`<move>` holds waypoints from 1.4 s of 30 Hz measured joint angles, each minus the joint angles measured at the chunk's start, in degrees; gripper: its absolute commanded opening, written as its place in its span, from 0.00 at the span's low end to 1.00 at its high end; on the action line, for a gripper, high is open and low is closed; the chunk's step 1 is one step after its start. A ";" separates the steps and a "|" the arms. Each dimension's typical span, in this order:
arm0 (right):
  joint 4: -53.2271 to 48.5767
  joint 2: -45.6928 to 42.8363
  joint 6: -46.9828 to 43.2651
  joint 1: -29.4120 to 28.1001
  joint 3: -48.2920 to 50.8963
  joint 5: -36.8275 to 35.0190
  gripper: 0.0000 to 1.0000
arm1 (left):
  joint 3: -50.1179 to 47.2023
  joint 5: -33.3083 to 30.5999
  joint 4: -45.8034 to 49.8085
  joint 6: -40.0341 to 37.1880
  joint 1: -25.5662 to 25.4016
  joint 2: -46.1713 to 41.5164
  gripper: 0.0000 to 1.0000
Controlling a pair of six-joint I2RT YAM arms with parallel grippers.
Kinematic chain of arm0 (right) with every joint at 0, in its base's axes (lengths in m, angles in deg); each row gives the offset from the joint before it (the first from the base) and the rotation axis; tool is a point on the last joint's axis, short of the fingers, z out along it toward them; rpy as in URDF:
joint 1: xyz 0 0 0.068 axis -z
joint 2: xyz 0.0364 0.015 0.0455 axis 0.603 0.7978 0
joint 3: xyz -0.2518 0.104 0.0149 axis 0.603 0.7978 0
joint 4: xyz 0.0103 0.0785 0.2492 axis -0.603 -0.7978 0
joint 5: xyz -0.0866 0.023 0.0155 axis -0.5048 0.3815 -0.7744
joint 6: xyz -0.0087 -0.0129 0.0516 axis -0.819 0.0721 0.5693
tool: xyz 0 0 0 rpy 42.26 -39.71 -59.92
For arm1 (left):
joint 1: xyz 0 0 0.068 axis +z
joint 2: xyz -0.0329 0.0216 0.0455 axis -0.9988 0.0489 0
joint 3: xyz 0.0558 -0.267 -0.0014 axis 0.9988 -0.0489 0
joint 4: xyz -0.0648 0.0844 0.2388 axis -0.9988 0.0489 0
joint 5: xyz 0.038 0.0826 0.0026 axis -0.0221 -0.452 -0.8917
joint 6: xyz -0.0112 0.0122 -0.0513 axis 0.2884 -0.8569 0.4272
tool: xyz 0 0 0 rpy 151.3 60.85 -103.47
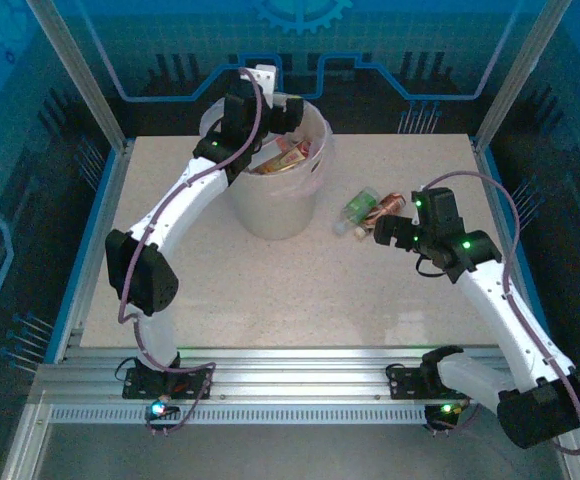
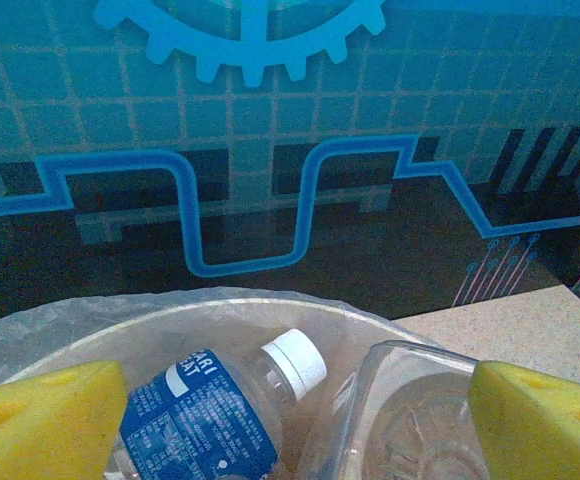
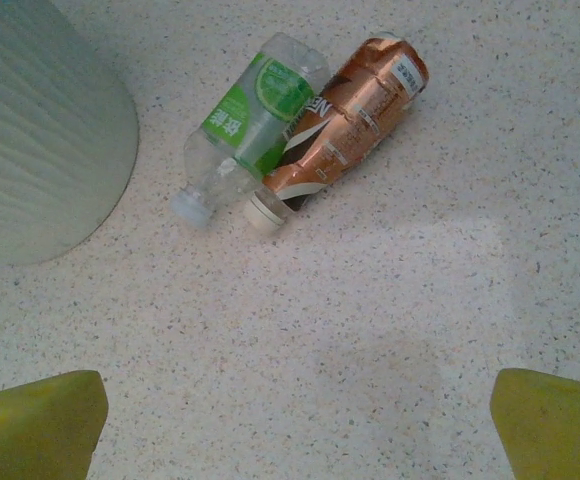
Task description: Put the plastic bottles in the bin
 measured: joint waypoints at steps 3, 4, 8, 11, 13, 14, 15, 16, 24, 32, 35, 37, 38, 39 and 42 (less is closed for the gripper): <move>0.07 1.18 0.48 1.25 0.00 0.15 1.00 | -1.05 -0.44 -0.74 0.02 -0.09 -0.33 0.89; 0.11 1.66 0.68 1.73 0.00 0.20 1.00 | -2.03 -0.59 -1.36 0.04 -0.13 -0.79 0.88; 0.42 3.58 1.57 3.41 0.00 0.13 1.00 | -7.17 -0.90 -1.33 -0.07 -0.42 -4.04 0.87; 1.01 5.99 2.25 4.31 -0.04 -0.04 1.00 | -10.03 -0.59 0.17 -0.13 -0.52 -5.05 0.86; 1.57 8.04 2.82 4.79 -0.04 -0.11 1.00 | -11.15 -0.42 -0.11 0.09 -0.74 -5.38 0.86; 1.92 8.96 3.02 5.03 -0.04 -0.17 1.00 | -11.58 -0.39 -0.22 0.11 -0.76 -5.66 0.86; 2.38 9.92 3.23 5.22 -0.04 -0.24 1.00 | -12.04 -0.39 -0.17 0.15 -0.76 -6.03 0.87; 2.91 10.97 3.43 5.42 -0.07 -0.26 1.00 | -12.09 -0.42 -0.11 0.17 -0.76 -6.12 0.87; 5.88 19.71 4.07 6.91 -3.56 -0.24 1.00 | -10.78 -0.44 1.90 0.15 -0.70 -6.12 0.93; 8.39 28.72 5.14 7.43 -7.80 0.02 1.00 | -9.11 0.37 6.03 1.75 -0.68 -8.81 0.99; 9.03 32.46 5.27 7.43 -9.84 0.20 1.00 | -9.16 1.62 6.49 3.43 -0.68 -12.41 0.99; 9.40 34.86 5.38 7.50 -11.13 0.22 1.00 | -9.86 2.45 6.23 4.90 -0.68 -16.04 0.99; 9.55 35.89 5.40 7.54 -11.78 0.24 1.00 | -10.47 2.71 6.16 5.44 -0.68 -17.86 0.99; 9.70 36.96 5.44 7.63 -12.48 0.24 0.99 | -11.39 2.91 5.81 6.14 -0.68 -19.87 0.99; 10.05 39.65 5.68 7.76 -14.34 0.59 0.98 | -15.98 3.30 4.09 8.37 -0.68 -26.29 0.99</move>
